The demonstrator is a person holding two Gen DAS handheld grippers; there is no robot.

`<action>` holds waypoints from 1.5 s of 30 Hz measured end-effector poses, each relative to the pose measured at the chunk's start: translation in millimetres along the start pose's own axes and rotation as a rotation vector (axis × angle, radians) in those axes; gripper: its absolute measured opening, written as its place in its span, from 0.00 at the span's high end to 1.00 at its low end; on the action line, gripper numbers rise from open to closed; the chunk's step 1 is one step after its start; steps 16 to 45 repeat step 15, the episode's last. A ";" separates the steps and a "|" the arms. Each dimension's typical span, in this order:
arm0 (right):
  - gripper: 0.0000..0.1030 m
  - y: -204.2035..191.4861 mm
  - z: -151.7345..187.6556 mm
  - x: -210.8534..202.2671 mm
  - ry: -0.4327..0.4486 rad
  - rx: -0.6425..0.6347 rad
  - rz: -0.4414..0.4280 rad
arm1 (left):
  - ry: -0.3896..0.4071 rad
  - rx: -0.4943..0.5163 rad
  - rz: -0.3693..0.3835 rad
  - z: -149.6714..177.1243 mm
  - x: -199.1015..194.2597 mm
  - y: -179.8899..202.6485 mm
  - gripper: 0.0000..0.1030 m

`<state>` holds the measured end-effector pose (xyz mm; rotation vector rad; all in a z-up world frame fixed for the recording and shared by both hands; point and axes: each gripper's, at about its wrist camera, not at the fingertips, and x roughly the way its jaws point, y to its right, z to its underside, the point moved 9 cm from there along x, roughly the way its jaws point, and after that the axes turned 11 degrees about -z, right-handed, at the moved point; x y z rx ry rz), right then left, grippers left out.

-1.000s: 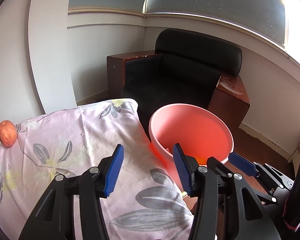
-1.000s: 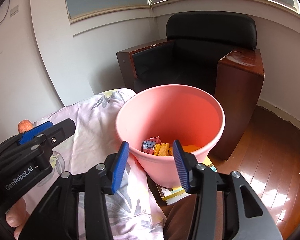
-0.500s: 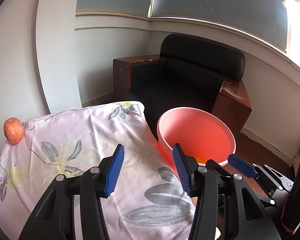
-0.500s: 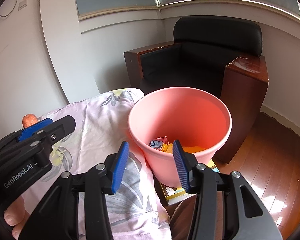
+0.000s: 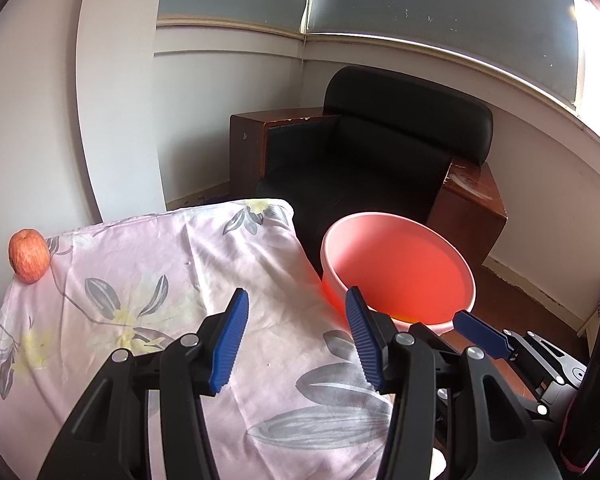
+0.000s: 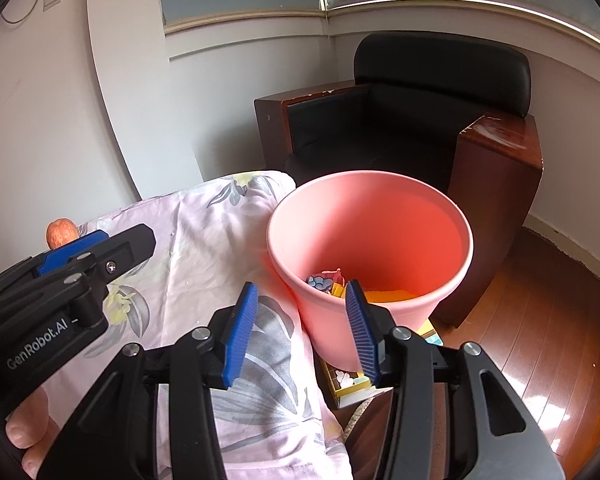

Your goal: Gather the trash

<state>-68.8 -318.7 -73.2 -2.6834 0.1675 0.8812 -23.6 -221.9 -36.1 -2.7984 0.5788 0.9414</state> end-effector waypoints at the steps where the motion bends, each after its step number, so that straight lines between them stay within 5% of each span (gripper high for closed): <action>1: 0.55 -0.3 0.1 0.3 -0.001 -0.001 0.000 | -0.002 0.000 0.000 0.5 0.6 -0.3 0.51; 45: 0.55 -5.0 0.8 6.3 -0.016 -0.014 -0.005 | -0.015 -0.034 -0.013 2.5 7.2 -10.9 0.51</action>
